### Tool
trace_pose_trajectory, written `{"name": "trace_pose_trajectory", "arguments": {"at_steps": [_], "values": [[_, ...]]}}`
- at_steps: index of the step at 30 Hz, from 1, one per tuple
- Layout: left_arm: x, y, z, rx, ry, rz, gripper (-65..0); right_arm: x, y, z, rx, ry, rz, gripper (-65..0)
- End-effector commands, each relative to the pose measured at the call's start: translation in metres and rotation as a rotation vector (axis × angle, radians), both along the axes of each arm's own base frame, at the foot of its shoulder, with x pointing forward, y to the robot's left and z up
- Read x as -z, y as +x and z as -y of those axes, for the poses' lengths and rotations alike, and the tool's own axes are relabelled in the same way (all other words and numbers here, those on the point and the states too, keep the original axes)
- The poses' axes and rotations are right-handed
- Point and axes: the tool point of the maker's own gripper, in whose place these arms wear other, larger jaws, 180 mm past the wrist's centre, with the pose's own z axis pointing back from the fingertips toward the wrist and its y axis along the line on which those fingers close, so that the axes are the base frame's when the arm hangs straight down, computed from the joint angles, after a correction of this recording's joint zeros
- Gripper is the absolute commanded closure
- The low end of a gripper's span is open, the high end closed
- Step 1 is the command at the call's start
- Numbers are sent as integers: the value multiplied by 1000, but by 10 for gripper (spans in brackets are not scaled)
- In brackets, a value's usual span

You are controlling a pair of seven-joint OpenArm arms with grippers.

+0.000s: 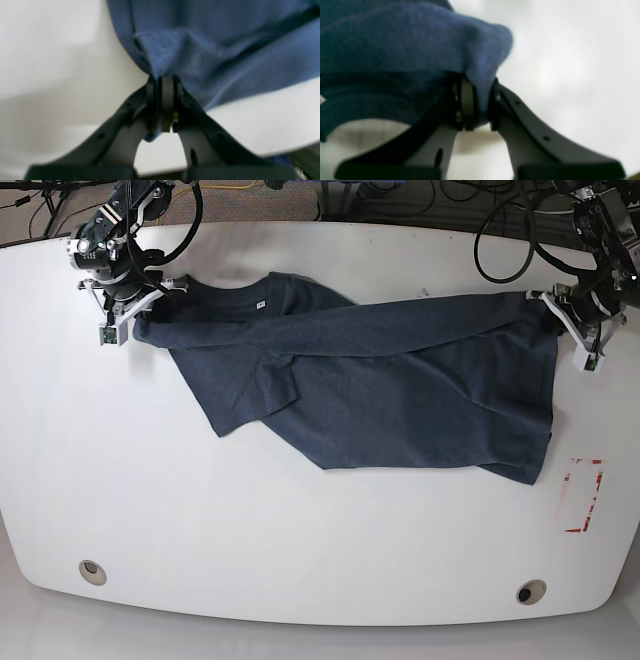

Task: Fold the T-shirt properly
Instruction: 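Open the left gripper and regrasp the shirt corner, then lift the shirt with both grippers and swing it toward the left gripper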

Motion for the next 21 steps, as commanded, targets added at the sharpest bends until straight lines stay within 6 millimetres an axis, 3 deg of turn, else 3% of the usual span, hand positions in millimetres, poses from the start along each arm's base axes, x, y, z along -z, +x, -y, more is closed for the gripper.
{"name": "trace_pose_trajectory", "arguments": {"at_steps": [1,7,11,16,21], "values": [[-35,15,6,53,50,112,0,-25,15,2,-8,-37,80,-92],[-78,49,17,130,56,276,0,-38,31,6,-12,-59,123,-92],[-111,72,4,100,85,372,0,-48,40,17,-21,-91,148,-92],[-159,105,-7,35,90,499,0,-74,68,27,-94,-170,201,-92],[-204,128,-14,-13,84,599,0,-98,96,24,-186,-233,254,-92]]}}
